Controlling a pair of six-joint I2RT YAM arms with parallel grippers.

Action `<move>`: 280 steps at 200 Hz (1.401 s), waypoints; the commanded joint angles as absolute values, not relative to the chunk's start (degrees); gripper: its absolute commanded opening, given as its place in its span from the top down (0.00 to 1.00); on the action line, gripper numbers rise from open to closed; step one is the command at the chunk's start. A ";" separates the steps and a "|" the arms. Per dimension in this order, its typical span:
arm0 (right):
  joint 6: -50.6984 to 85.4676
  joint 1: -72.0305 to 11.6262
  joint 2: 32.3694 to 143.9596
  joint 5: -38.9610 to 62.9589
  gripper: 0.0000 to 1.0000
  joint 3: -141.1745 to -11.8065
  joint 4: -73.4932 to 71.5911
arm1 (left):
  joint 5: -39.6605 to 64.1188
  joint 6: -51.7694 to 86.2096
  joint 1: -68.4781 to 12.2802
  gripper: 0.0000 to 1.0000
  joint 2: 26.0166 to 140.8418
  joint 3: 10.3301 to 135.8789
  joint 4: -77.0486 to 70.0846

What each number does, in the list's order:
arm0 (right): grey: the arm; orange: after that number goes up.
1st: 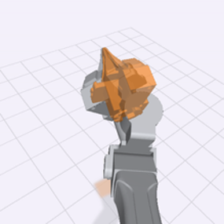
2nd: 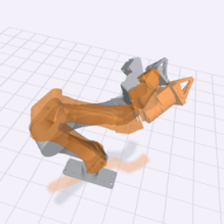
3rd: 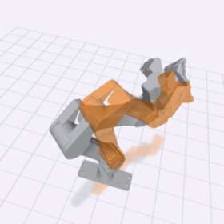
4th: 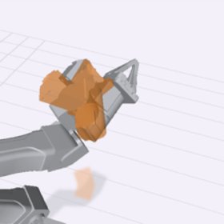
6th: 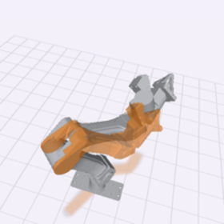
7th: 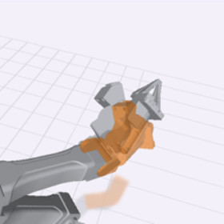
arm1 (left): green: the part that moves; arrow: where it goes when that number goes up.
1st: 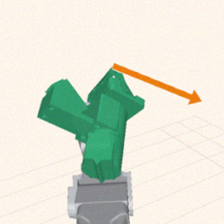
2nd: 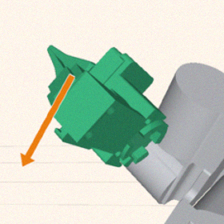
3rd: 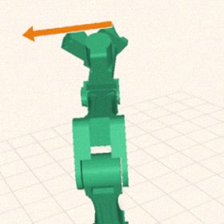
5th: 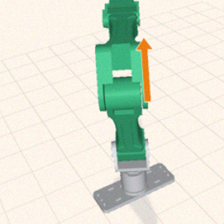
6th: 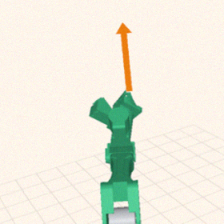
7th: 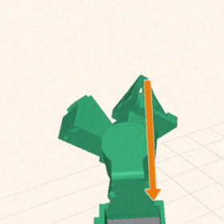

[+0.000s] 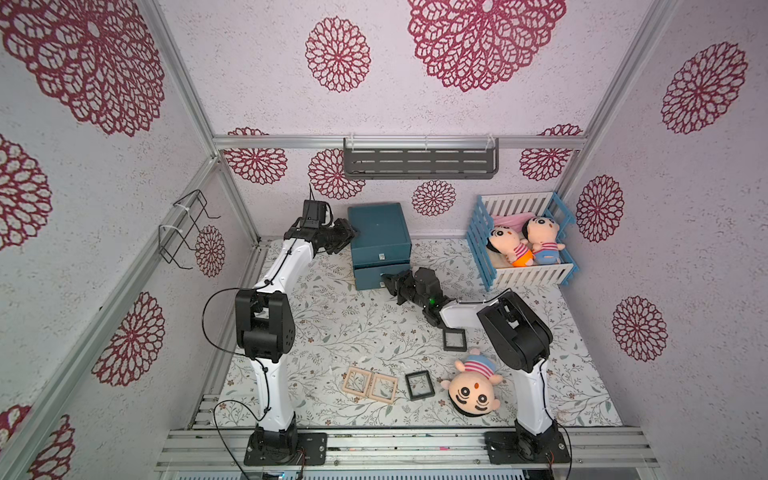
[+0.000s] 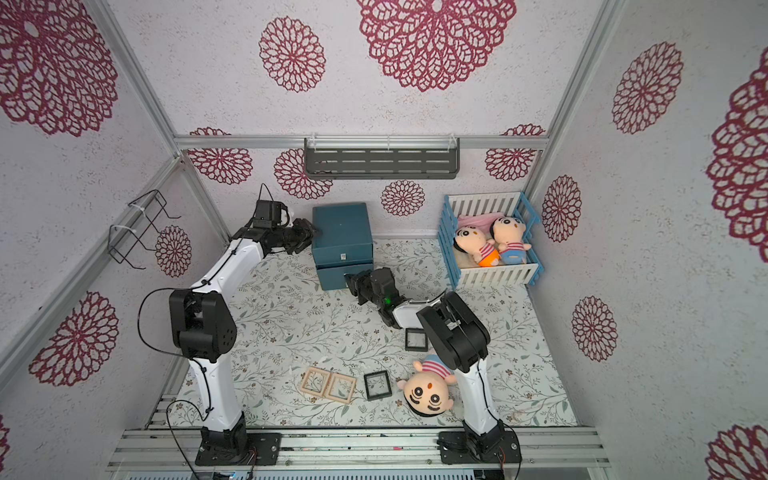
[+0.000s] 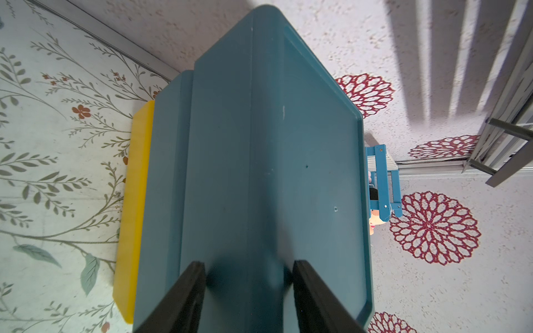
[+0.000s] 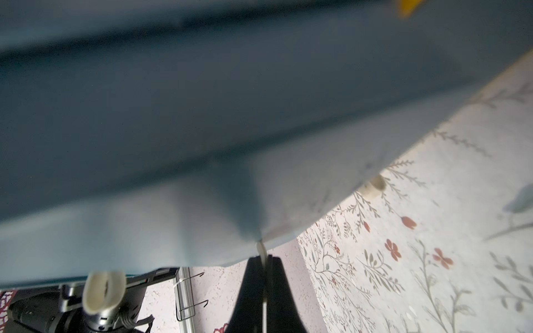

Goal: Place the brooch boxes into the drawer by color
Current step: Open the drawer in the storage box.

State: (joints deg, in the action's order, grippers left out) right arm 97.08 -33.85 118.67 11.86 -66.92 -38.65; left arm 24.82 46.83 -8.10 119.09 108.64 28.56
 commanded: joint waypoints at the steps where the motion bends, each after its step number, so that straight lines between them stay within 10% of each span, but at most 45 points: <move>1: 97.50 -34.60 113.79 12.11 1.00 -63.51 -38.86 | 25.51 46.85 -8.85 0.46 121.06 109.62 28.26; 280: 95.68 -39.81 100.22 12.71 1.00 -49.57 -32.83 | 25.76 46.93 -8.86 0.45 120.84 109.88 28.21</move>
State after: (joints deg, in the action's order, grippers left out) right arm 97.01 -39.40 103.37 12.29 -49.21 -34.52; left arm 24.84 46.98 -8.10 119.42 109.03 28.49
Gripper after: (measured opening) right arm 0.053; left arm 0.545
